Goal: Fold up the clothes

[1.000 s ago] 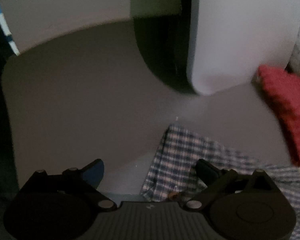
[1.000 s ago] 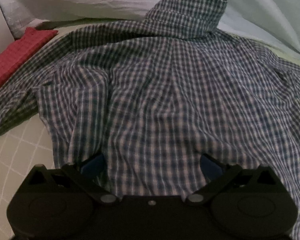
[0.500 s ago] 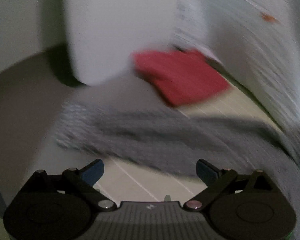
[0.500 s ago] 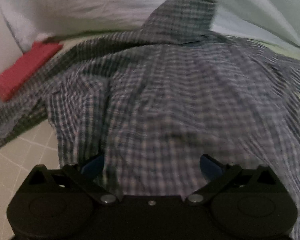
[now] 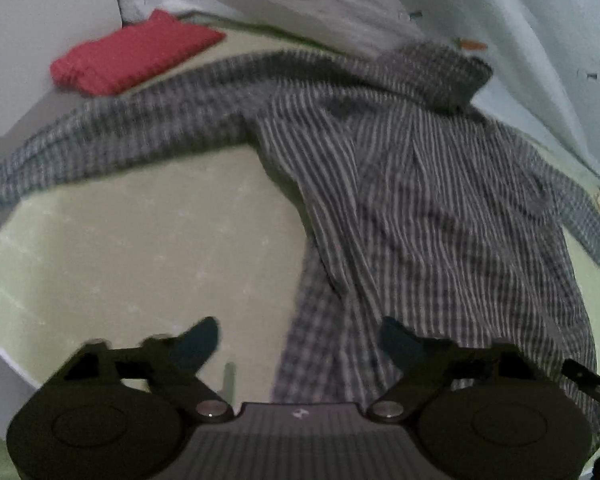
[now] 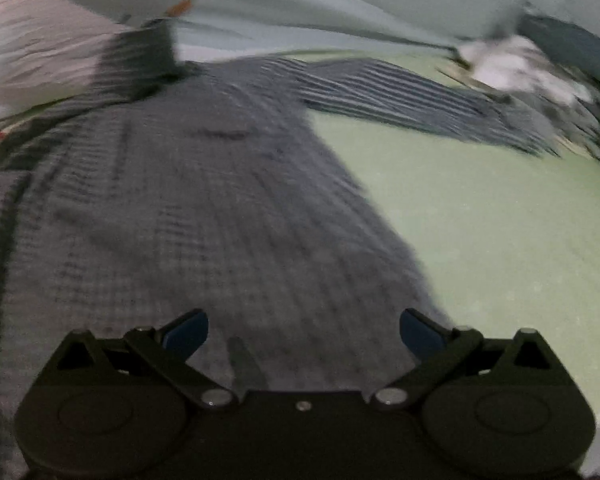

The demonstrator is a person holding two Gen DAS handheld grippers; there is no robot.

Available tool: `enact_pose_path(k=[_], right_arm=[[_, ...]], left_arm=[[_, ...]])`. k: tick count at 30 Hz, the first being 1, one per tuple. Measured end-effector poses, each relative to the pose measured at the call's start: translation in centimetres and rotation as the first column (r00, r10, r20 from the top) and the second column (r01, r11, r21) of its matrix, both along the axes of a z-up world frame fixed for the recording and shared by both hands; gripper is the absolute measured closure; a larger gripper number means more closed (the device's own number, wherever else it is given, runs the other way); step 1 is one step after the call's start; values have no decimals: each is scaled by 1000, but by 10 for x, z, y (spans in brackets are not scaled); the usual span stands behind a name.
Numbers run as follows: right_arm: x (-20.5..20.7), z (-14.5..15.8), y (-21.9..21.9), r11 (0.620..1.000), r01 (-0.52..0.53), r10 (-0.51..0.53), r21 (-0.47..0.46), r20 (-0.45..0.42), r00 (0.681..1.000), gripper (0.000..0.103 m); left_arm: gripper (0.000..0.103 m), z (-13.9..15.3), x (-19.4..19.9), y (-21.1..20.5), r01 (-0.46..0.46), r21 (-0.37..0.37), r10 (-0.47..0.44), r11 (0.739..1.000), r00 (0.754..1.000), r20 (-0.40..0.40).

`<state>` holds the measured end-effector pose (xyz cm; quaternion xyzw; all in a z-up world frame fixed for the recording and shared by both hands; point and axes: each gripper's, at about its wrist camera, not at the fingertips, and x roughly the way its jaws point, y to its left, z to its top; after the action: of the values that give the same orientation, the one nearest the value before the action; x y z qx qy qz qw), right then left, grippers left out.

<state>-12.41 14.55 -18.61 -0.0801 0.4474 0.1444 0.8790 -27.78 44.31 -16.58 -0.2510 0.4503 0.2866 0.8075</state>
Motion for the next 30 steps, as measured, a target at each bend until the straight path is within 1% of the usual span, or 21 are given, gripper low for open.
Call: enact_pose_path(k=[1,2,3,4,5,6,7,11,12,14,15,16,19,22,24,26,28,30], right_arm=[[0,-2,-10,1000,8,-8,-2,-4,1000,0],[1,-5,-19,1000,12,-12,-5,-9,1000,0],[1,-8,-28,1000,14,-14,-9,-15,1000,0],[1,-11,-37,1000,17,-17,-12,-21,1000,0],[2,-13,-45,1000,17,-18,-16,-26,1000,0],[3,-14,-50,1000,17,-18,-19,-28,999,0],[3,-14,-56,1000,20,-21,-24,-28,999,0],[1,-17,-72,999,21,-22,-35,-40,999,0],[0,-19,-73,999,19,-20,-31,-48,999,0],[-1,-21,-76,1000,14,-15,-28,-57,998,0],[-2,-21,-77,1000,9,-11,-27,-59,998,0],[-2,-21,-77,1000,7,-9,-30,-60,998,0],[-2,-21,-75,999,0,-3,-42,-62,998,0],[-3,-21,-72,999,0,-3,-47,-68,998,0],[-3,-22,-70,999,4,-7,-47,-71,997,0],[-3,-22,-67,999,8,-12,-48,-73,997,0],[-4,-23,-64,999,13,-17,-50,-75,997,0],[-3,-22,-61,998,18,-22,-57,-78,997,0]], left_arm=[[35,-4,-1,-5,-4,-6,4,1000,1000,-5],[39,-8,-1,-7,-10,-13,10,1000,1000,-5],[46,-12,-1,-9,-15,-20,15,1000,1000,-5],[51,-16,-2,-11,-20,-27,20,999,1000,-5],[53,-20,-2,-13,-25,-34,25,999,1000,-6],[58,-24,1,-14,-29,-42,29,999,1000,-8],[59,-26,3,-15,-29,-55,29,998,1000,-1],[59,-34,12,-17,-21,-115,24,993,999,28],[59,-36,14,-16,-31,-114,34,993,999,24],[86,-40,17,-15,-53,-112,55,992,998,17],[101,-39,16,-11,-73,-119,76,990,997,17],[101,-39,15,-8,-93,-126,96,988,995,18],[102,-30,1,2,-141,-112,146,984,989,39],[102,-15,-16,13,-182,-44,184,982,982,42],[102,-6,-30,24,-215,-8,215,977,975,53],[102,1,-43,39,-259,29,258,965,965,53],[102,-1,-51,54,-302,59,300,951,953,37],[102,-5,-57,68,-334,64,334,940,942,23]])
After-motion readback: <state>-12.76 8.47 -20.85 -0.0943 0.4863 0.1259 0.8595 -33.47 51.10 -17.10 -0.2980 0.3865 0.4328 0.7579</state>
